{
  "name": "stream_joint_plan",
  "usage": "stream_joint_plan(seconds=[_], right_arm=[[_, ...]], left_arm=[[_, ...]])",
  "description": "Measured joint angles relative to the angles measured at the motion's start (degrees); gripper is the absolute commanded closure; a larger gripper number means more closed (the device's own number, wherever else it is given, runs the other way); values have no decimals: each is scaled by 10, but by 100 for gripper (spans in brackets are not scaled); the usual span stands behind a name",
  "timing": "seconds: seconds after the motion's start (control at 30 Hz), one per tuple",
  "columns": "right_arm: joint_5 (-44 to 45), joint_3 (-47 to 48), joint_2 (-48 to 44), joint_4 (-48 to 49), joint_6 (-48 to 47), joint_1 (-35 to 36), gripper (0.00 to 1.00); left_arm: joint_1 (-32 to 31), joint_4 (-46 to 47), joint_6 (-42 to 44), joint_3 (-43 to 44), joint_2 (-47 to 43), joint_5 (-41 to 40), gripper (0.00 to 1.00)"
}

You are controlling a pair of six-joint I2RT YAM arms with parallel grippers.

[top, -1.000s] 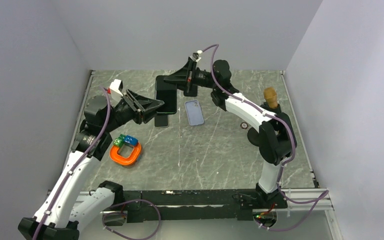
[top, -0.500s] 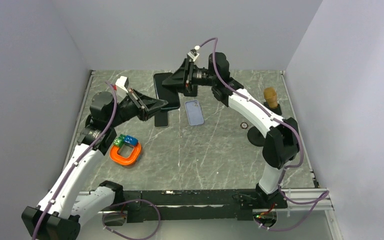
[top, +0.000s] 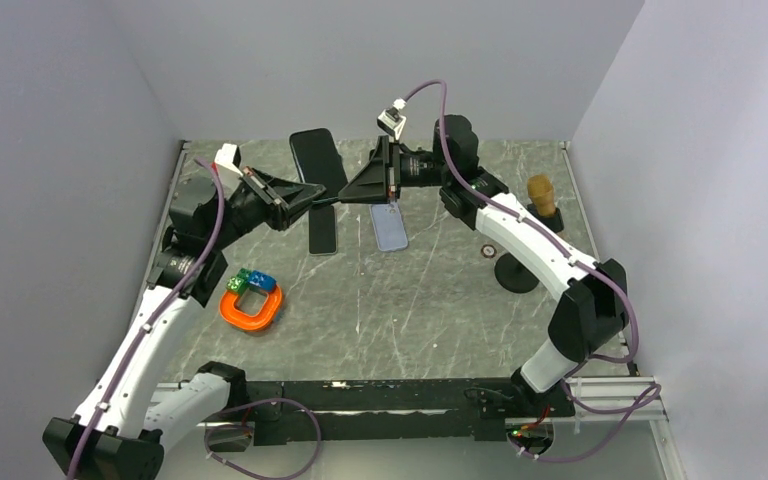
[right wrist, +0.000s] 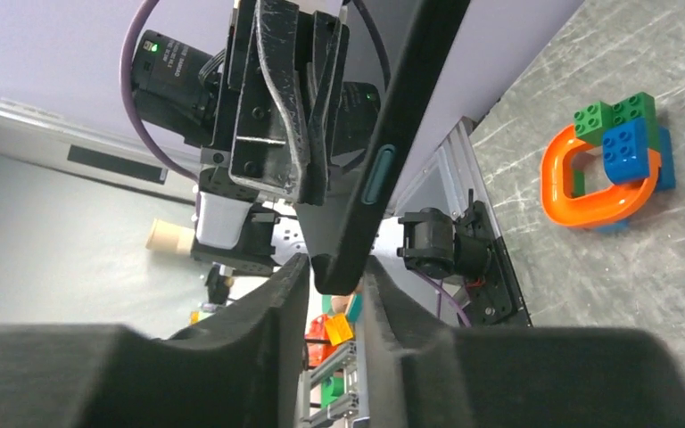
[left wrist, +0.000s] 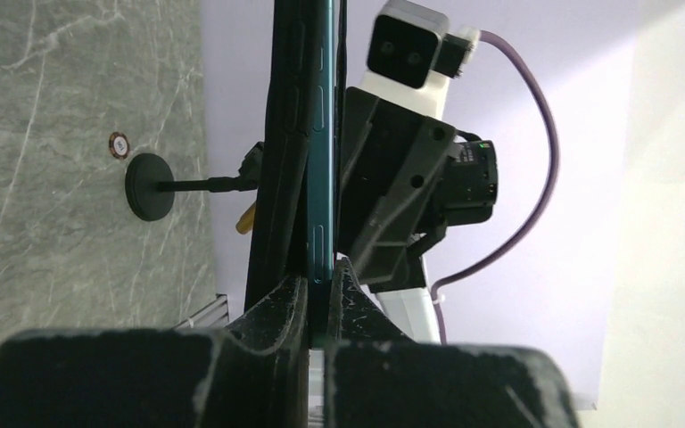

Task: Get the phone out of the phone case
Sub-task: Remove the phone case from the phone.

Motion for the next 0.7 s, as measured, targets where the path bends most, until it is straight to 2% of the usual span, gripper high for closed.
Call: stream_joint_plan(seconds=[0.07, 0.17, 0.33, 0.43, 0.5, 0.63, 0.7], right_arm=[[-5, -8, 2, 24, 13, -1, 90], [-20, -14, 8, 64, 42, -2, 100], [-45, -36, 9, 146, 74, -3, 100], [-58, -42, 8, 173, 57, -3, 100], [-60, -36, 6, 139, 0, -3, 100], [-56, 24, 5, -23, -168, 0, 100], [-56, 47, 5, -73, -223, 2, 100]], left_arm=[[0, 0, -5, 1, -4, 0, 100], [2, 1, -7, 1, -10, 0, 100], [2, 7, -26, -1, -20, 8, 100], [2, 19, -50, -9, -23, 20, 100], [4, 21, -64, -16, -24, 28, 100], [7, 25, -97, -33, -27, 34, 100], [7, 29, -108, -38, -33, 35, 100]])
